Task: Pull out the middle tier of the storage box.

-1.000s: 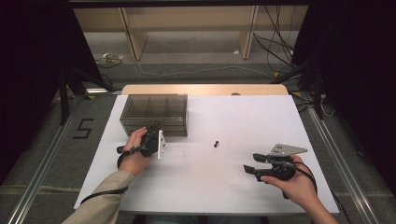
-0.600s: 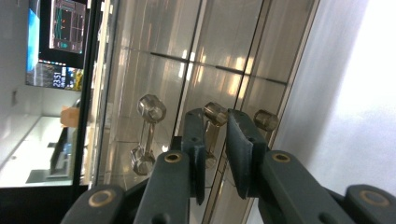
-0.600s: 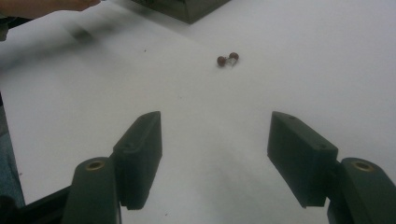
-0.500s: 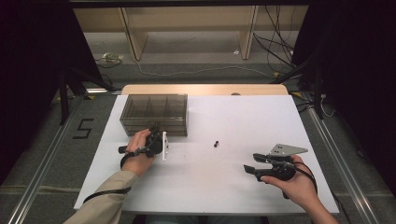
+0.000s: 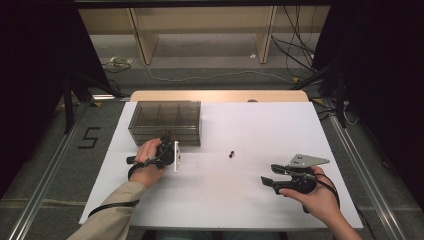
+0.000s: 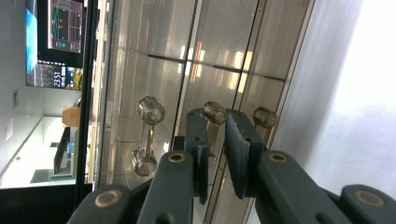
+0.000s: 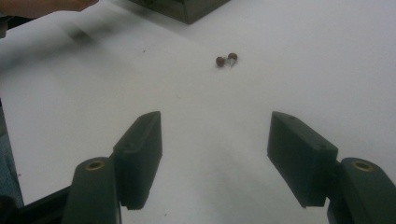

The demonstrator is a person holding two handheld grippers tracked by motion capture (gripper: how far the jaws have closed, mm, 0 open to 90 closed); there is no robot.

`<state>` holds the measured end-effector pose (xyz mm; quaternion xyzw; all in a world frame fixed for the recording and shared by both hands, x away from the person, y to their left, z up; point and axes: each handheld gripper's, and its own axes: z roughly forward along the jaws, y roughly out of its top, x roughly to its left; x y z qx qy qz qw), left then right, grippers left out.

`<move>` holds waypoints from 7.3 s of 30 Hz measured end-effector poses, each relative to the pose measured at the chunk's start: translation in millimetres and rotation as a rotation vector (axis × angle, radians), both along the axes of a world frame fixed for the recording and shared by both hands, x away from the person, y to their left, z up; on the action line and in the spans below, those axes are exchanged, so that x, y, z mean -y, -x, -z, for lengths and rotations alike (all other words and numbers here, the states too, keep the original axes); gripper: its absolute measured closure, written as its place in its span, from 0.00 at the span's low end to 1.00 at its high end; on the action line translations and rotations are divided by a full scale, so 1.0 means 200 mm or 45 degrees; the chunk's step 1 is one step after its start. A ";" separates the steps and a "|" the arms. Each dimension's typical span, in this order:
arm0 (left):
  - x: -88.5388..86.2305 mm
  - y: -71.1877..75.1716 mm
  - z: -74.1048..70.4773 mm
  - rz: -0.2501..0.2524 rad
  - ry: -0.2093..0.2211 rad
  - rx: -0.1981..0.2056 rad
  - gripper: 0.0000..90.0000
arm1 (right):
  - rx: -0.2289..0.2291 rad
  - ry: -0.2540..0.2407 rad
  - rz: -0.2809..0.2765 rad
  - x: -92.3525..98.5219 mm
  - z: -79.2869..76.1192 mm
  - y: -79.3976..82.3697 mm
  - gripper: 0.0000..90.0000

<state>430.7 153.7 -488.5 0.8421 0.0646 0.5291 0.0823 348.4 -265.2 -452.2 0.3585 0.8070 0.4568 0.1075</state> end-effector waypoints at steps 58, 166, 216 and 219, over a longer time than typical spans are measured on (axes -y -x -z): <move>-0.05 0.02 0.05 0.010 -0.128 0.114 0.83 | -0.010 0.007 0.012 0.01 0.01 0.00 0.40; -0.43 -0.18 -0.34 0.208 -0.069 -0.839 0.93 | -0.034 0.013 0.019 0.02 0.02 -0.01 0.40; -0.45 -0.07 -0.32 0.259 -0.062 -0.833 0.93 | -0.034 0.021 0.021 0.01 0.02 -0.01 0.40; -0.46 -0.07 -0.32 0.261 -0.057 -0.828 0.93 | -0.035 0.020 0.020 0.01 0.02 -0.01 0.40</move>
